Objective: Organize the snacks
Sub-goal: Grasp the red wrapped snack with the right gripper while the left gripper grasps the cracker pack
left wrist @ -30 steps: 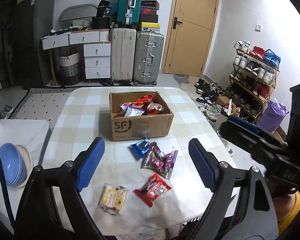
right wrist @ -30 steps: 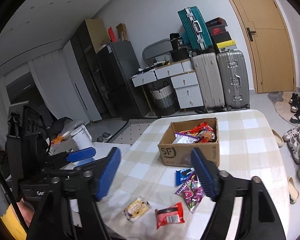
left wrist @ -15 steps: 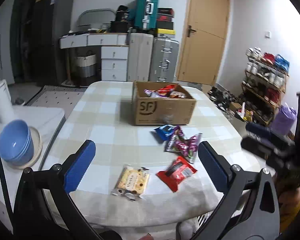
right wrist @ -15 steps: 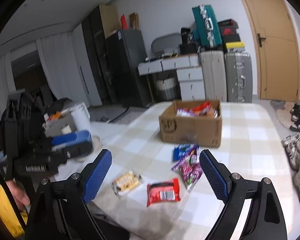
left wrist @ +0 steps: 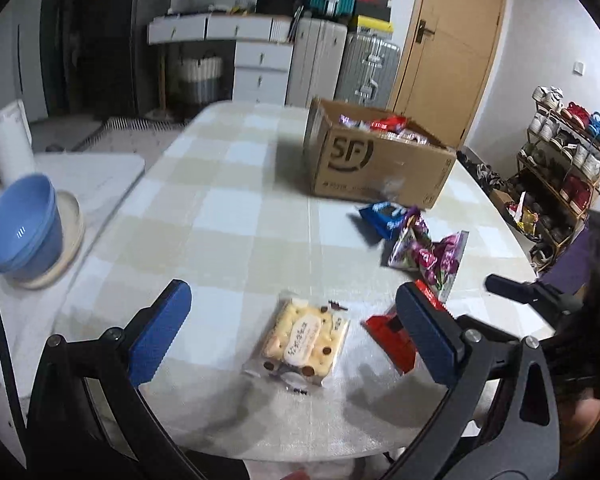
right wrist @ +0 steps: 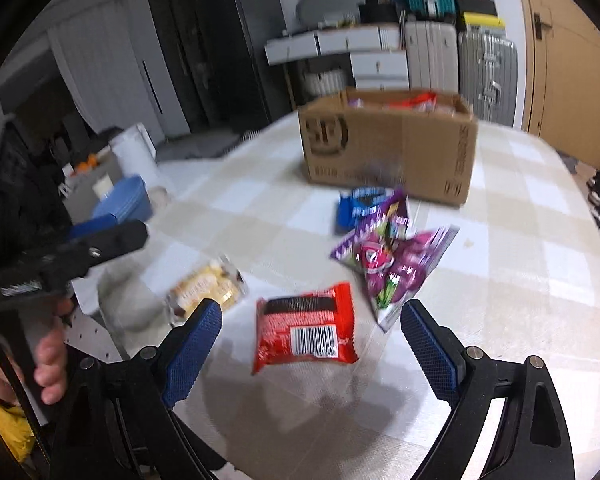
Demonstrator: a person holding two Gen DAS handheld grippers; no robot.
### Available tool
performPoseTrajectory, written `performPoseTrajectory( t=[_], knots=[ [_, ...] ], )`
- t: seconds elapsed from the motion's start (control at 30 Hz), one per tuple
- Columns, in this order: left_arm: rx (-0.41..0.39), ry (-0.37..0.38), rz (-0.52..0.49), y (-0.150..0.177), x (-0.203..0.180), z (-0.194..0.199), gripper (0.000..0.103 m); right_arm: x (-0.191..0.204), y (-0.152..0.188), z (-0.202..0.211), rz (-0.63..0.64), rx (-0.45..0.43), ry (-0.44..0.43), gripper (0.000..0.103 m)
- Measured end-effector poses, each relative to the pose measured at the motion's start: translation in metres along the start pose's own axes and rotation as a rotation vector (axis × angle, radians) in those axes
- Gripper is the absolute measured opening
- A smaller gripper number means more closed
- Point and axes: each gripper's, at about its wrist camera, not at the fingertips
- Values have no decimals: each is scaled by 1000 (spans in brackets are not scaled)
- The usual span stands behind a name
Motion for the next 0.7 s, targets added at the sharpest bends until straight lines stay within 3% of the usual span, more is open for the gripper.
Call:
performPoseTrajectory(
  t=[0.13,0.27,0.53,0.7],
  knots=[
    [34,-18,11,3,2,-10,102,2,0,-23,61,46,2,93],
    [49,-6,32,5,5,-10,102,-1,4,-43,38,132,-9,93],
    [78,-5,66,7,9,-12,102,-2,7,-62,30,167,16,92],
    [93,-36,73,9,13,-15,102,9,11,-70,90,185,33,80]
  ],
)
Point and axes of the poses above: each gripper's, at about its wrist camera, not at the fingertips, and z roughly against the way its jaws point, x to its left, y to its underside, and after that the axes turned 4 degrees about -x, right-handed
